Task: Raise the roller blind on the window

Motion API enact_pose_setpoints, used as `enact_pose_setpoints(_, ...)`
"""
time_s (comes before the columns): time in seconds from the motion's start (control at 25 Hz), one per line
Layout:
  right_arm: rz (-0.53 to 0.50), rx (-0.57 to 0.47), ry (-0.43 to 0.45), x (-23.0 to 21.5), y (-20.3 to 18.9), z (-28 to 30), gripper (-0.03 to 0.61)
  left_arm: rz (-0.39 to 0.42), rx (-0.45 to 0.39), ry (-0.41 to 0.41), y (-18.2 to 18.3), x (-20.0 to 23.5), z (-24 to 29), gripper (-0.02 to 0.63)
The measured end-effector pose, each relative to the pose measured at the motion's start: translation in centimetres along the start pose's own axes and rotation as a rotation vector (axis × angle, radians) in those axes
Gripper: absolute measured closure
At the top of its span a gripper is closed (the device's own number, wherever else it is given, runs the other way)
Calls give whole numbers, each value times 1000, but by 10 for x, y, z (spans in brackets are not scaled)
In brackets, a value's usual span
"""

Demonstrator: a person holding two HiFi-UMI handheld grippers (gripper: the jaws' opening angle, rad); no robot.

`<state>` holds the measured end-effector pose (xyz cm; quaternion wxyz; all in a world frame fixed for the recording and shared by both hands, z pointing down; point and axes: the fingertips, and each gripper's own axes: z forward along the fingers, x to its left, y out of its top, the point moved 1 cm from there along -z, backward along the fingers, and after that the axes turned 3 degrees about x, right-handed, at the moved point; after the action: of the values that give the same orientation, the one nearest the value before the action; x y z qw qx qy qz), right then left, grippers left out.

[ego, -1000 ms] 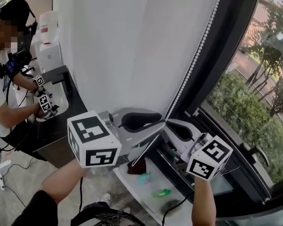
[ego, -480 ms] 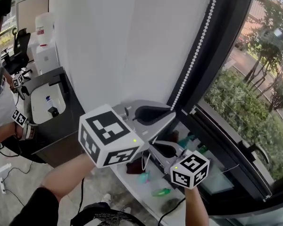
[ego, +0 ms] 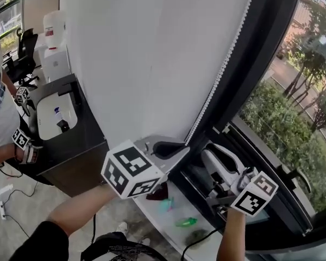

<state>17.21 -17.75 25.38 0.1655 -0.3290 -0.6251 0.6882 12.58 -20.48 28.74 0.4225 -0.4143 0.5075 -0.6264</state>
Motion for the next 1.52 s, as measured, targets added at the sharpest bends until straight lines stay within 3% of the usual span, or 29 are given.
enact_pose_setpoints(0.2, -136, 11, 41, 25, 43, 31, 491, -10, 115, -3, -52, -4, 9, 603)
enact_pose_setpoints(0.36, -214, 46, 46, 33, 61, 50, 502, -66, 197, -15, -99, -1, 14, 603)
enact_pose_setpoints(0.44, -232, 42, 38, 33, 62, 54, 555, -77, 195, -14, -103, 1, 13, 603)
enact_pose_setpoints(0.64, -217, 24, 62, 34, 58, 58, 561, -28, 207, -9, -103, -2, 9, 603)
enact_pose_setpoints(0.76, -253, 35, 26, 35, 57, 56, 563, -54, 220, -21, -106, -7, -2, 590)
enact_pose_setpoints(0.84, -275, 48, 3, 33, 52, 52, 565, -95, 188, -20, -98, -13, -13, 509)
enact_pose_setpoints(0.96, -305, 130, -35, 24, 24, 51, 566, -127, 49, 32, -62, -13, -33, 509)
enact_pose_setpoints(1.12, -264, 192, -95, 5, -28, 53, 568, -68, -60, 126, -18, -2, -47, 509)
enact_pose_setpoints(1.32, -244, 180, -164, 5, -44, 52, 569, -106, -108, 195, -12, 3, -51, 512)
enact_pose_setpoints(1.52, -201, 34, -326, 5, -40, 34, 563, -53, -127, 266, -13, -1, -48, 525)
